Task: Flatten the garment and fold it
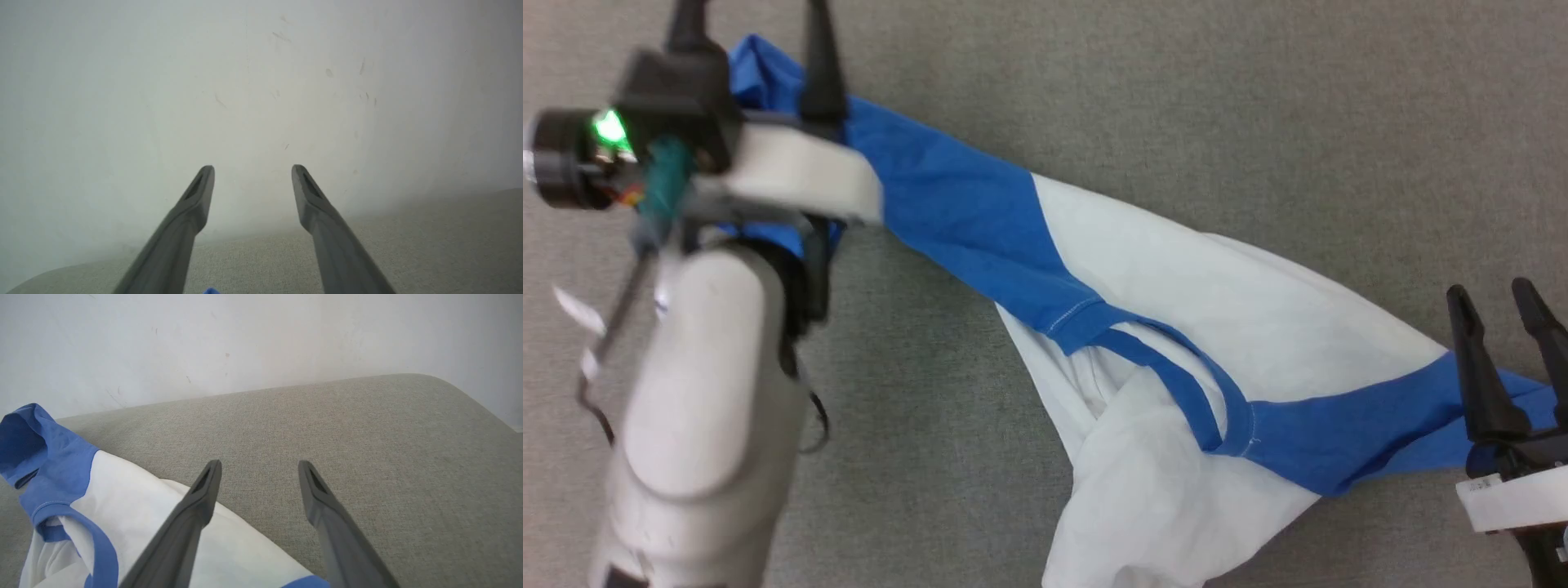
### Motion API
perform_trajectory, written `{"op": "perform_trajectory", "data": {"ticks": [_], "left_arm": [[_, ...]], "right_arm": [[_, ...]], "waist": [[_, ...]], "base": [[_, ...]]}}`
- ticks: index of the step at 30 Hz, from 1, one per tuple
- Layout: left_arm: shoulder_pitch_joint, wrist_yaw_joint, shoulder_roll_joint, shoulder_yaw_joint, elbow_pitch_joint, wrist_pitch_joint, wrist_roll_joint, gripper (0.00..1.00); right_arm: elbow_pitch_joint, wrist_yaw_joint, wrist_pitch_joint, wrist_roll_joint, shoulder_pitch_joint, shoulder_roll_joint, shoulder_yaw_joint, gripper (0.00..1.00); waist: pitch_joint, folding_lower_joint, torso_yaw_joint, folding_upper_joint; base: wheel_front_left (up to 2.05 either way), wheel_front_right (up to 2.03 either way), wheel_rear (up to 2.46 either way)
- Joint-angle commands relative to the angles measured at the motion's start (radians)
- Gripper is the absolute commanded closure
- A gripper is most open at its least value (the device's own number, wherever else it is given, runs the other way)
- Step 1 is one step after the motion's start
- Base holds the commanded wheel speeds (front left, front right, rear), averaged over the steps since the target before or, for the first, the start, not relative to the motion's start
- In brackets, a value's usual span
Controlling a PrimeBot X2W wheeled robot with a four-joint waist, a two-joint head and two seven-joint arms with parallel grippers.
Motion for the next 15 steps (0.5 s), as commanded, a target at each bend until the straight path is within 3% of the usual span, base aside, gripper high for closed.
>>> {"op": "perform_trajectory", "data": {"ticks": [1, 5, 15], "left_arm": [[0.055, -0.013, -0.005, -0.022, -0.042, -0.041, 0.005, 0.00], [0.198, 0.000, -0.012, -0.060, -0.157, -0.126, 0.018, 0.00], [0.668, 0.155, -0.061, -0.108, -0.315, -0.274, 0.062, 0.00]], "right_arm": [[0.001, -0.001, 0.008, -0.008, 0.006, 0.010, 0.000, 0.00], [-0.009, -0.001, 0.031, -0.026, 0.037, 0.034, -0.001, 0.00], [-0.035, -0.001, 0.079, -0.068, 0.152, 0.111, -0.029, 0.00]], "waist": [[-0.063, 0.0000, 0.040, 0.0001], [-0.113, 0.0000, 0.066, 0.0001], [-0.195, 0.0000, 0.106, 0.0001]], "base": [[0.00, 0.00, 0.00], [0.00, 0.00, 0.00], [0.00, 0.00, 0.00]]}}
